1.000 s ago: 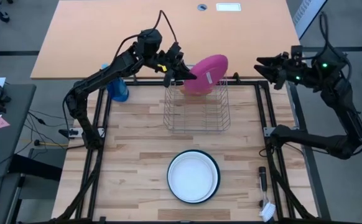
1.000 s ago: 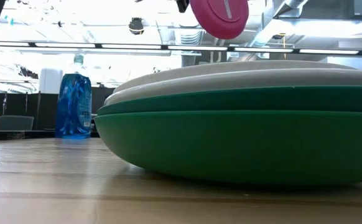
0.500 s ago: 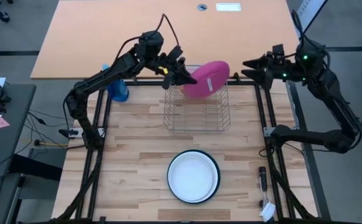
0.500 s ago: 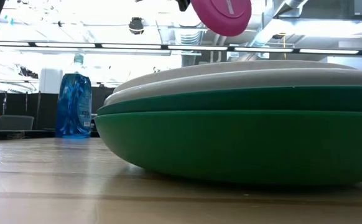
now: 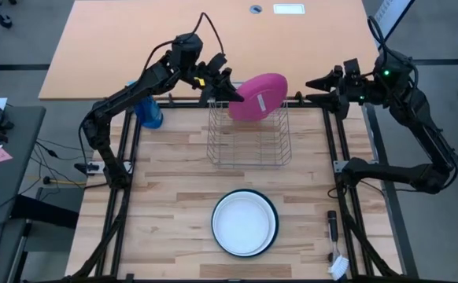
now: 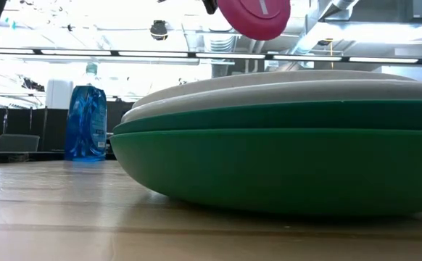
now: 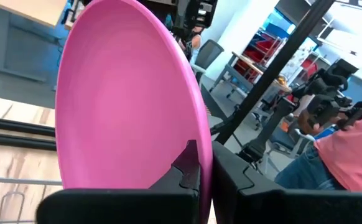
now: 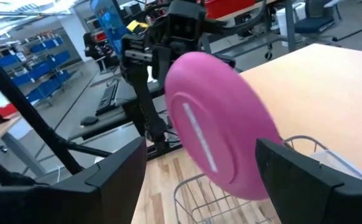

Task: Sort dishes
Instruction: Put the pink plate in the dish rack

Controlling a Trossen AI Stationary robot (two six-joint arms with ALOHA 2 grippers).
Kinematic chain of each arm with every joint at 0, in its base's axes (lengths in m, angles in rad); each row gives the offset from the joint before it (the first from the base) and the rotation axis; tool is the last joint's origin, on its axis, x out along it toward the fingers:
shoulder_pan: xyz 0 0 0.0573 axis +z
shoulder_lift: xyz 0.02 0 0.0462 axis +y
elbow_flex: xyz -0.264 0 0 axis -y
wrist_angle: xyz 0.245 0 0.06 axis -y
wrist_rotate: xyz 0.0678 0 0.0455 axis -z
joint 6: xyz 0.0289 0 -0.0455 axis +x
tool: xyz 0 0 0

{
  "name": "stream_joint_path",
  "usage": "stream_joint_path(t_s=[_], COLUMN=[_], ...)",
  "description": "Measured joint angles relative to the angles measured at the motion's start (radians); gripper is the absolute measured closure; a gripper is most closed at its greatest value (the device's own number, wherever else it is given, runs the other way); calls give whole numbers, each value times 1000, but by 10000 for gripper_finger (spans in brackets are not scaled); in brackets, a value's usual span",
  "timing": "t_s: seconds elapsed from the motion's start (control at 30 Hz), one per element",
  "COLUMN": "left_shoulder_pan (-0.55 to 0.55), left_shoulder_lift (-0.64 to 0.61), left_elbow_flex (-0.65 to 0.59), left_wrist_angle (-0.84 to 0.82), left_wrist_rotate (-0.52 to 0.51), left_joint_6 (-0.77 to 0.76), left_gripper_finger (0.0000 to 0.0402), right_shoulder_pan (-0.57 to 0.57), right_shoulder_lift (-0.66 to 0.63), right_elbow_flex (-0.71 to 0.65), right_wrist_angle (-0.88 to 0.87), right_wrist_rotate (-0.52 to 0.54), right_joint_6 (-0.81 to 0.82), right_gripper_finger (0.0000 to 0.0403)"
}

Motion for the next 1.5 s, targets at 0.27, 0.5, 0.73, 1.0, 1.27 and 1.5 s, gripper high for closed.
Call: stream_joint_path(t_s=[0.27, 0.5, 0.73, 1.0, 1.27, 1.5], left_shoulder_pan=[-2, -43, -45, -45, -45, -44], left_shoulder_lift=[0, 0, 0, 0, 0, 0], left_elbow_flex=[0, 0, 0, 0, 0, 0], left_wrist_angle=[0, -7, -14, -13, -13, -15], left_wrist_rotate=[66, 95, 92, 90, 105, 146], left_joint_6=[-55, -59, -58, -57, -49, -44], left_gripper_finger=[397, 397, 397, 397, 397, 397], right_shoulder_pan=[-2, -2, -2, -2, -2, -2], right_shoulder_lift=[3, 20, 22, 21, 21, 32], right_elbow_flex=[0, 0, 0, 0, 0, 0], right_wrist_angle=[-19, -78, -85, -89, -139, -177], right_wrist_rotate=[-7, -54, -113, -152, -155, -155], right_joint_6=[-1, 0, -17, -55, -133, -214], right_gripper_finger=[101, 101, 101, 101, 101, 101])
